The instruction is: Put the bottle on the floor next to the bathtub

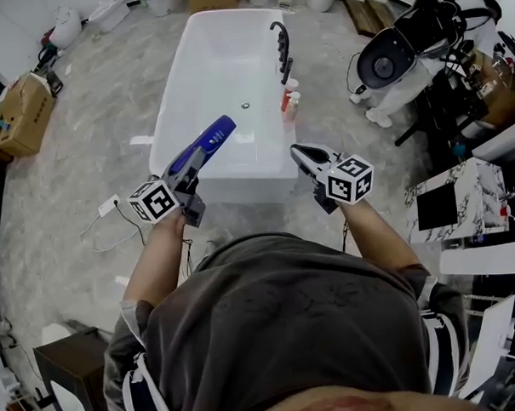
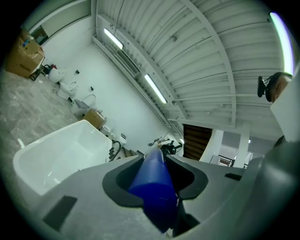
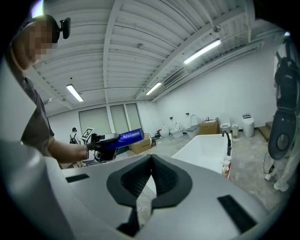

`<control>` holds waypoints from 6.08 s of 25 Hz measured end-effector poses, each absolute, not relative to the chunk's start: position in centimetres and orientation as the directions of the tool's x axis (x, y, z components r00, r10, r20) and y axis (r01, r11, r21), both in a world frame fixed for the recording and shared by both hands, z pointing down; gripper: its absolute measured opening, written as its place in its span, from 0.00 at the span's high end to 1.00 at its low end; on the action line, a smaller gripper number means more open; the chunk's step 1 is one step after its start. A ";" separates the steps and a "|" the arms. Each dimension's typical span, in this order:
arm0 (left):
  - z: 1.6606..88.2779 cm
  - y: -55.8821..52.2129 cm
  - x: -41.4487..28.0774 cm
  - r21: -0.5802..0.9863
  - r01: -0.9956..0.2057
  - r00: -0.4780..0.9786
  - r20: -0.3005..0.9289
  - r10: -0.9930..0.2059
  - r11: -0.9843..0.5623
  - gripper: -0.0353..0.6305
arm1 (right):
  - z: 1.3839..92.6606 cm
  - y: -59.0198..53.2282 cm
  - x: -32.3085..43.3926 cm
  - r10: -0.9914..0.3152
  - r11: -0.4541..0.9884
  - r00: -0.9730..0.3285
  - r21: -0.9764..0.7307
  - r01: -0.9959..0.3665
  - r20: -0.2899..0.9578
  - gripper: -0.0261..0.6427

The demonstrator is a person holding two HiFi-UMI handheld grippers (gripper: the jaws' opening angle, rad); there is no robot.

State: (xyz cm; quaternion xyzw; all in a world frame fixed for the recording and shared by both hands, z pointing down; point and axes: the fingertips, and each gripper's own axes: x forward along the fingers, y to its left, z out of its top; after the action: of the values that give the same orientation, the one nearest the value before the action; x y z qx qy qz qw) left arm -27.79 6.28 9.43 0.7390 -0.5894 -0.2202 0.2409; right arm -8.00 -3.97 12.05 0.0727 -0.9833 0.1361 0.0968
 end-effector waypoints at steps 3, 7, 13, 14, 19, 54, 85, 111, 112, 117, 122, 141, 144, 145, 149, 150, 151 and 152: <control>9.5 5.6 -27.6 0.617 -0.759 0.226 -0.053 -0.973 -0.210 0.74 | 12.1 -3.9 -7.5 -0.123 0.952 -0.967 -0.250 -0.179 0.223 0.97; 10.2 4.3 -28.4 0.609 -0.746 0.295 -0.062 -0.953 -0.270 0.74 | 12.5 -4.5 -8.1 -0.180 0.934 -0.953 -0.261 -0.242 0.243 0.97; 12.7 3.2 -31.9 0.580 -0.734 0.429 -0.008 -0.903 -0.354 0.74 | 13.5 -4.4 -11.9 -0.281 0.896 -0.918 -0.265 -0.355 0.279 0.97; 13.2 3.1 -32.5 0.570 -0.733 0.452 0.002 -0.892 -0.370 0.74 | 13.9 -4.5 -12.4 -0.301 0.886 -0.908 -0.266 -0.379 0.290 0.97; 15.9 2.2 -32.3 0.464 -0.767 0.550 0.120 -0.827 -0.443 0.74 | 15.7 -4.5 -12.9 -0.366 0.848 -0.868 -0.264 -0.460 0.337 0.97; 83.7 -5.9 -1.1 0.058 -0.597 0.201 0.976 -0.080 -0.800 0.74 | 69.4 -14.5 13.1 -0.298 0.715 -0.752 -0.385 -0.583 0.587 0.97; 112.8 -9.8 -2.1 -0.060 -0.462 0.006 0.997 -0.071 -0.885 0.65 | 93.1 -12.3 15.4 -0.221 0.625 -0.743 -0.493 -0.605 0.632 0.97; 54.2 -4.3 -5.9 0.144 -0.838 0.430 0.767 -0.476 -0.526 0.54 | 46.5 -8.8 8.3 -0.292 0.771 -0.779 -0.345 -0.535 0.555 0.97; 51.1 -3.8 -6.9 0.159 -0.851 0.438 0.741 -0.510 -0.500 0.55 | 44.2 -8.5 7.9 -0.293 0.783 -0.785 -0.334 -0.525 0.547 0.97; 36.4 -1.8 -11.0 0.185 -0.884 0.453 0.570 -0.686 -0.430 0.64 | 33.5 -6.9 5.7 -0.301 0.836 -0.817 -0.276 -0.474 0.491 0.97; 24.4 -0.1 -13.1 0.155 -0.892 0.452 0.359 -0.817 -0.425 0.67 | 25.0 -5.5 3.8 -0.311 0.877 -0.860 -0.227 -0.424 0.404 0.97; 18.1 4.0 -11.6 0.303 -0.848 0.500 0.178 -0.848 -0.436 0.94 | 20.1 -3.1 4.3 -0.323 0.873 -0.885 -0.254 -0.415 0.335 0.97; 17.9 3.7 -11.5 0.307 -0.845 0.502 0.177 -0.847 -0.437 0.94 | 20.1 -3.2 4.3 -0.325 0.873 -0.883 -0.251 -0.418 0.339 0.97; 17.9 3.7 -11.5 0.306 -0.845 0.503 0.176 -0.846 -0.439 0.94 | 20.2 -3.2 4.3 -0.325 0.874 -0.882 -0.249 -0.418 0.340 0.97; 17.8 3.3 -11.6 0.304 -0.844 0.506 0.173 -0.845 -0.443 0.94 | 20.2 -3.4 4.4 -0.331 0.874 -0.878 -0.240 -0.424 0.345 0.97; 17.8 3.2 -11.6 0.304 -0.843 0.506 0.172 -0.845 -0.443 0.94 | 20.1 -3.5 4.5 -0.333 0.873 -0.877 -0.239 -0.425 0.345 0.97; 17.7 3.2 -11.6 0.304 -0.843 0.507 0.170 -0.845 -0.444 0.94 | 20.1 -3.5 4.5 -0.335 0.872 -0.877 -0.238 -0.427 0.344 0.97; 17.7 3.2 -11.6 0.305 -0.842 0.507 0.169 -0.845 -0.445 0.94 | 20.1 -3.6 4.5 -0.337 0.872 -0.877 -0.238 -0.428 0.343 0.97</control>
State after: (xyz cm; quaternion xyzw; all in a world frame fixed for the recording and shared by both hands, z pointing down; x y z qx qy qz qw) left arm -11.62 3.23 17.67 0.8499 -0.4963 -0.0041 0.1769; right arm 4.51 -3.56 20.08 0.2001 -0.9562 0.1550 0.1471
